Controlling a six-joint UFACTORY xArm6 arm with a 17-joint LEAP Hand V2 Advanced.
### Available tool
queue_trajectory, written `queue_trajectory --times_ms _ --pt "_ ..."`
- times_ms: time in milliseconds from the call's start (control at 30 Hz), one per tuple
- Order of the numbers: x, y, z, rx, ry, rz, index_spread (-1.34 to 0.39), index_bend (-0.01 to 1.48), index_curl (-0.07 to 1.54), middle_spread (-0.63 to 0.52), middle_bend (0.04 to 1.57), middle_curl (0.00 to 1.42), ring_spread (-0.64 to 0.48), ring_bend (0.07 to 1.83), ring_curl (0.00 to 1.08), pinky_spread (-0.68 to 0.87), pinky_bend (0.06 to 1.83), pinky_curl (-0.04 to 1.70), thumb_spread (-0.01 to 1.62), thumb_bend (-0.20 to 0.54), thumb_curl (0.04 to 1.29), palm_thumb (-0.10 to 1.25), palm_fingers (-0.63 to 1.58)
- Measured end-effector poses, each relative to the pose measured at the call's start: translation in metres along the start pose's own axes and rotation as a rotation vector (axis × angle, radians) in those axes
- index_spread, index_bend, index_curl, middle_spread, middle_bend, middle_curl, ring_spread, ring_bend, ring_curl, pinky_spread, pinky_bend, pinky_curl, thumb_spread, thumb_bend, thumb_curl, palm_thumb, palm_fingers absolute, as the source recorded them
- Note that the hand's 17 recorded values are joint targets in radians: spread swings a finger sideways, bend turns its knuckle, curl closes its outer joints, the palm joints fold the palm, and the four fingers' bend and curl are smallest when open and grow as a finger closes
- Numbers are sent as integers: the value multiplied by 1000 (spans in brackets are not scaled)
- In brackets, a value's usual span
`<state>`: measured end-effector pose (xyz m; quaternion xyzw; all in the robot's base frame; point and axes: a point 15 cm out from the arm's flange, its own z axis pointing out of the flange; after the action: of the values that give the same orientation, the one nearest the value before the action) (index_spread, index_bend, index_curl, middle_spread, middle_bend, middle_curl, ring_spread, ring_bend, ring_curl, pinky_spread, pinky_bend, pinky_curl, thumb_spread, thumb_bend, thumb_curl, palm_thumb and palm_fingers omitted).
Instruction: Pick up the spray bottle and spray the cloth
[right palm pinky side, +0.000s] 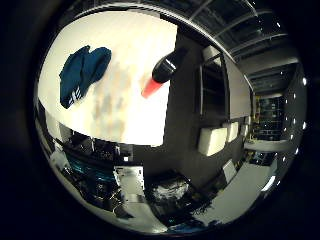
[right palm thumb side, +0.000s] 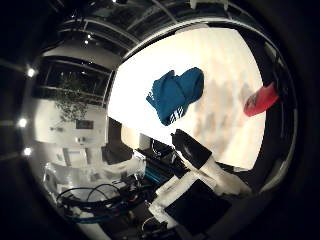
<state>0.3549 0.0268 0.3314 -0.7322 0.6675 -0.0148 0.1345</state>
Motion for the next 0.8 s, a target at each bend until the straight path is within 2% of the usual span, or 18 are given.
queue_trajectory --times_ms 267,500,667,800 --pt "54 21 -2 10 -99 167 -208 156 274 170 199 336 238 348 256 424 358 317 1113 -21 344 613 150" --pt "90 28 -7 59 -135 255 -195 154 270 188 197 336 243 355 254 430 368 317 1113 -21 343 614 142" --pt "91 60 27 20 -234 329 -187 147 265 197 204 338 242 355 254 431 381 318 1112 -21 343 614 126" --pt "99 68 30 57 -271 350 -177 146 260 202 195 335 242 362 256 428 399 319 1106 -22 343 611 103"
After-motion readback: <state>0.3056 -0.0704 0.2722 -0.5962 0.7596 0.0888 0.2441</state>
